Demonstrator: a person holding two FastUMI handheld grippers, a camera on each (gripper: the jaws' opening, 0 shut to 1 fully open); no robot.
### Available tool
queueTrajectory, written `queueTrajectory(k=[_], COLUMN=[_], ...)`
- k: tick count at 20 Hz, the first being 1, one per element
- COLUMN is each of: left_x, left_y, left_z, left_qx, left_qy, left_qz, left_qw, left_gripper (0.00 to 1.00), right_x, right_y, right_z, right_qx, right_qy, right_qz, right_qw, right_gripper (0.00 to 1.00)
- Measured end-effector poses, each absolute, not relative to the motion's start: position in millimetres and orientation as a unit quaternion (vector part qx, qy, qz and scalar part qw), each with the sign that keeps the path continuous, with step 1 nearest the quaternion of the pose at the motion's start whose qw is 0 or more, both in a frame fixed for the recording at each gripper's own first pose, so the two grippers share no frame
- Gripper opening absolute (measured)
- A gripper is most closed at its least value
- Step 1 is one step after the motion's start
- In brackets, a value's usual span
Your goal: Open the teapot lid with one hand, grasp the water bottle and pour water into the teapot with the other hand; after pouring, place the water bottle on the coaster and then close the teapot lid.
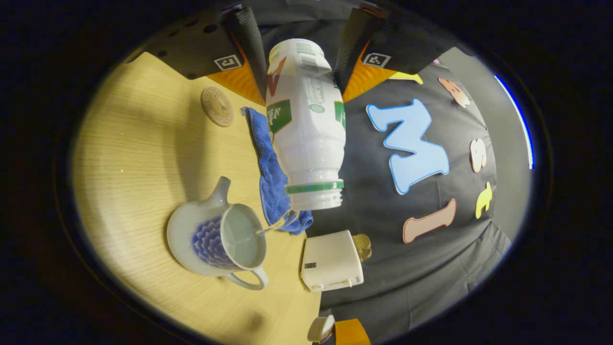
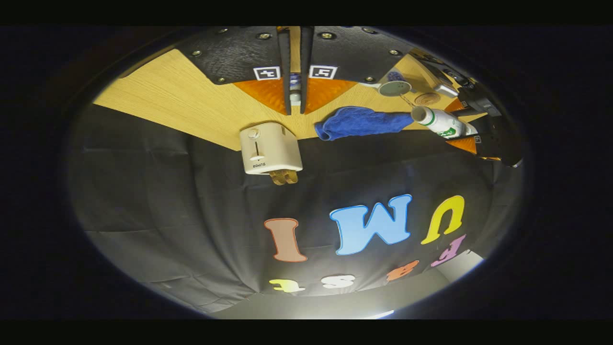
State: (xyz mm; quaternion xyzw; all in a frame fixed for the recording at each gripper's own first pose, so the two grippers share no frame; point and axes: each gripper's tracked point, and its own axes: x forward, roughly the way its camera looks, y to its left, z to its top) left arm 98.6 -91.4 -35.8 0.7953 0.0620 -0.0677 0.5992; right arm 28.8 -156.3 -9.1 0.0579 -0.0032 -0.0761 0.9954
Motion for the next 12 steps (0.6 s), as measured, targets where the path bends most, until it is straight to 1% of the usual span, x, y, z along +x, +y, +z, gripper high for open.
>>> queueTrajectory(k=[9,10,11,12], left_x=[100.2,101.0,100.6,100.2], left_y=[-97.4,-97.2,-97.9,-97.9], left_z=[-29.9,-29.0,-27.9,-27.2], left_qx=[0.805,0.806,0.807,0.808], left_qy=[0.051,0.049,0.048,0.047], left_qz=[-0.063,-0.062,-0.06,-0.06], left_qw=[0.588,0.587,0.586,0.584], left_gripper=[0.76,0.82,0.82,0.76], right_x=[29.1,28.9,29.3,29.1], right_y=[-157.2,-157.3,-158.1,-158.0], right_z=[-9.1,-9.4,-9.9,-9.6], right_qx=[0.059,0.059,0.059,0.058], right_qy=[-0.003,-0.003,-0.002,-0.002], right_qz=[-0.077,-0.077,-0.078,-0.079], right_qw=[0.995,0.995,0.995,0.995], right_gripper=[0.08,0.08,0.08,0.08])
